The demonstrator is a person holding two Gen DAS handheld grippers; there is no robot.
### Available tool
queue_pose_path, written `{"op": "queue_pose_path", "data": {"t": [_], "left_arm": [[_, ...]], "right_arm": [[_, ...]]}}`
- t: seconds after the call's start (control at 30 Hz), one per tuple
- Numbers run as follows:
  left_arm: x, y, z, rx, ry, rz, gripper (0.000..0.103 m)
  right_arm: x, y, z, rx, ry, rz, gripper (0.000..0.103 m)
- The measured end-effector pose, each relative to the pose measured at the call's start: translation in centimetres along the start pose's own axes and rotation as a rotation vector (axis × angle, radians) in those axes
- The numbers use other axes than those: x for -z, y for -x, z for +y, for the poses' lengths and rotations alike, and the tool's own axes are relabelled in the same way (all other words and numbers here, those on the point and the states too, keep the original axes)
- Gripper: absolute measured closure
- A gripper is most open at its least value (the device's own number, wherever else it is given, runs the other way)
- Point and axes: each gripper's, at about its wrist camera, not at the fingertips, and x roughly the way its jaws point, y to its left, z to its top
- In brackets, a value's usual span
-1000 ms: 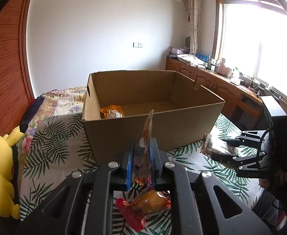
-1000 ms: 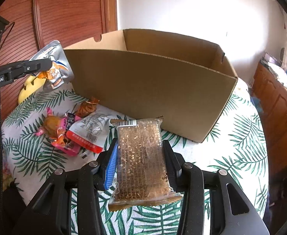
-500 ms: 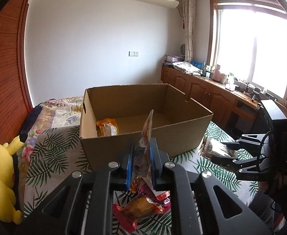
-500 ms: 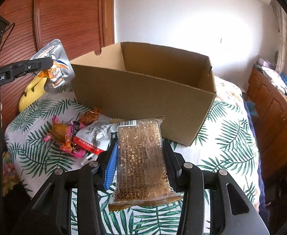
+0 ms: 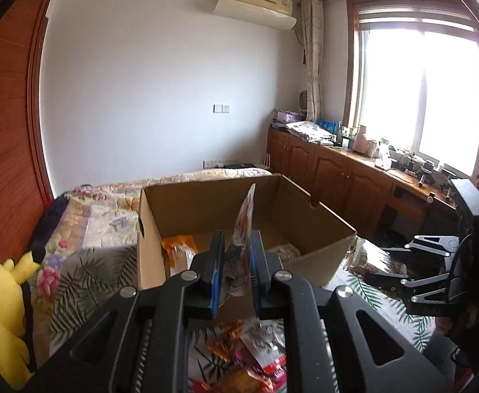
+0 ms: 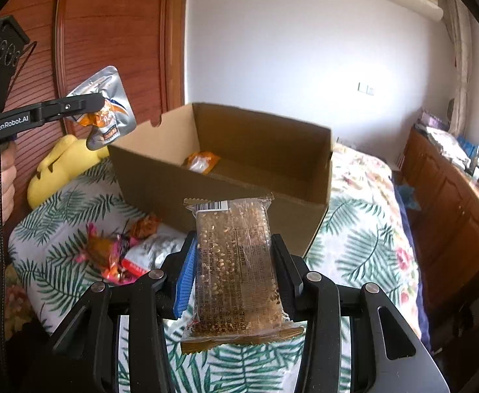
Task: Organize snacks
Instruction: 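Lift both held packs and carry them over the cardboard box, then open both tools to drop the packs into the box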
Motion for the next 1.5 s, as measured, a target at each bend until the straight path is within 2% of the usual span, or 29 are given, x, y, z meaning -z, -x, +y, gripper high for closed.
{"op": "queue_pose_path", "data": {"t": [0.4,0.83,1.0,1.3,1.43,1.5], "left_arm": [[-2.1,-3.9,1.4,-0.02,-0.003,0.003,0.091],[-1.5,-9.6,3.5,-0.018,0.023,0.058,0.091],[-0.8,-11.2,3.9,-0.013,0.031,0.084,0.091],[0.3,-12.7,4.3,-0.012,0.027,0.129,0.09],[0.5,-12.9,4.3,-0.016,0.033,0.138,0.087],[0.6,-12.9,4.3,-0.017,0.03,0.143,0.078]], "right_arm": [[-4.8,-1.3,-0.9,-0.006,0.011,-0.062,0.06],[-7.8,-6.1,-1.6,-0.017,0.025,-0.073,0.06],[-8.4,-8.6,-1.8,-0.021,0.026,-0.055,0.06],[-7.4,-11.6,-2.4,-0.049,-0.023,-0.018,0.06],[-7.3,-12.3,-2.5,-0.051,-0.036,-0.006,0.059],[-7.2,-12.6,-2.4,-0.047,-0.036,0.002,0.059]]}}
